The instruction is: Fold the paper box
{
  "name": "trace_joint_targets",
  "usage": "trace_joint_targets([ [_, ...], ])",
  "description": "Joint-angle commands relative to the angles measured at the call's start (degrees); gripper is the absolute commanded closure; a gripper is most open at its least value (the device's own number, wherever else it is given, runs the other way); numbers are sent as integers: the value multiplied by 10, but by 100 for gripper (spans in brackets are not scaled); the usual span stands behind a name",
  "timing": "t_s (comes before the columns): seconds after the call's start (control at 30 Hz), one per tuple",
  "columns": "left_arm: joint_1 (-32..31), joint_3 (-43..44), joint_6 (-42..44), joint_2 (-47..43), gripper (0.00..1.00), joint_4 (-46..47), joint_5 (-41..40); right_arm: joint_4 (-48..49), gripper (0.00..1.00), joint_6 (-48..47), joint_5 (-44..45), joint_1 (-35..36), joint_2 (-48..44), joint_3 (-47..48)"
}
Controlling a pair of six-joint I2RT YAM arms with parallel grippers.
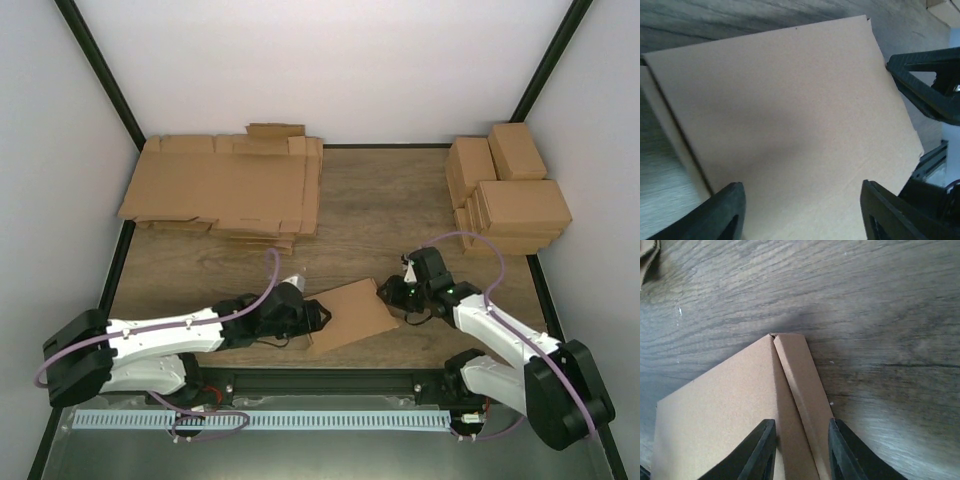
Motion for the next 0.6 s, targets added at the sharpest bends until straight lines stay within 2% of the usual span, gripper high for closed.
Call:
trace_joint_targets([
  [0.0,5,9,-8,-44,30,-86,-35,-80,67,10,38,13,-10,22],
  [0.07,4,6,-19,-59,26,-106,-37,-95,65,18,55,28,-10,29],
  [0.17,5,-18,-33,-80,27,-92,-26,-99,65,25,56,46,-8,33],
  [0.33,6,-62,-50,-86,44,-36,-8,-106,64,35,35,60,-10,44],
  [0.57,7,-68,-46,-64,62,-13,-1,-106,60,38,-5,61,-32,43],
])
